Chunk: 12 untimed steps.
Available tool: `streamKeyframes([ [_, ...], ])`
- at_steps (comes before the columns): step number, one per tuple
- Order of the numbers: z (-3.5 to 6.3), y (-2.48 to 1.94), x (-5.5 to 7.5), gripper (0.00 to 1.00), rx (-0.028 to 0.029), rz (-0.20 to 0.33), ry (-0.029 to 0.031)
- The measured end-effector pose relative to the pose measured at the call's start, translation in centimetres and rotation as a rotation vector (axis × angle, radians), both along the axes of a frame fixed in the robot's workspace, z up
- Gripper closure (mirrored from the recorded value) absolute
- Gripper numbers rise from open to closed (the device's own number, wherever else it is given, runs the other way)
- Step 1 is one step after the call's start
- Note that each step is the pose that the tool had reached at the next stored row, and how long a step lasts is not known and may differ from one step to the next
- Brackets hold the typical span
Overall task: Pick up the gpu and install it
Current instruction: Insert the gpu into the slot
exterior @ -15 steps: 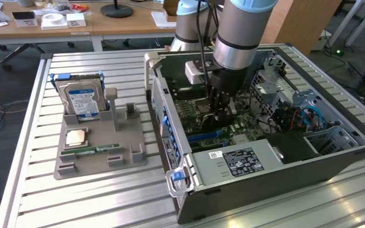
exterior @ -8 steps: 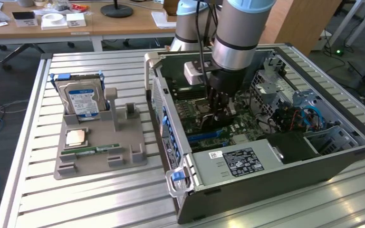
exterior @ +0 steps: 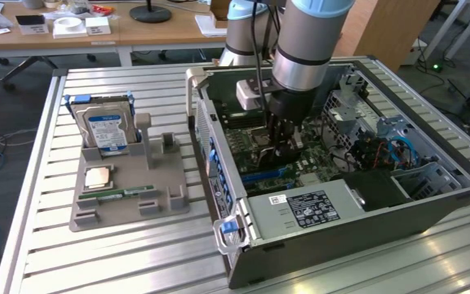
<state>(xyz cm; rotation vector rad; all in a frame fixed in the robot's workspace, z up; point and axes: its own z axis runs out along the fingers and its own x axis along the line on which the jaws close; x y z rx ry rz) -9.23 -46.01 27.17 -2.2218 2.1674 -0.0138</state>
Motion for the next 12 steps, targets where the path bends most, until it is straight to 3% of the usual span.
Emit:
streamKeyframes([
  [12, -0.36, 0.00, -0.05, 0.74, -0.0012, 0.000, -0.0004],
])
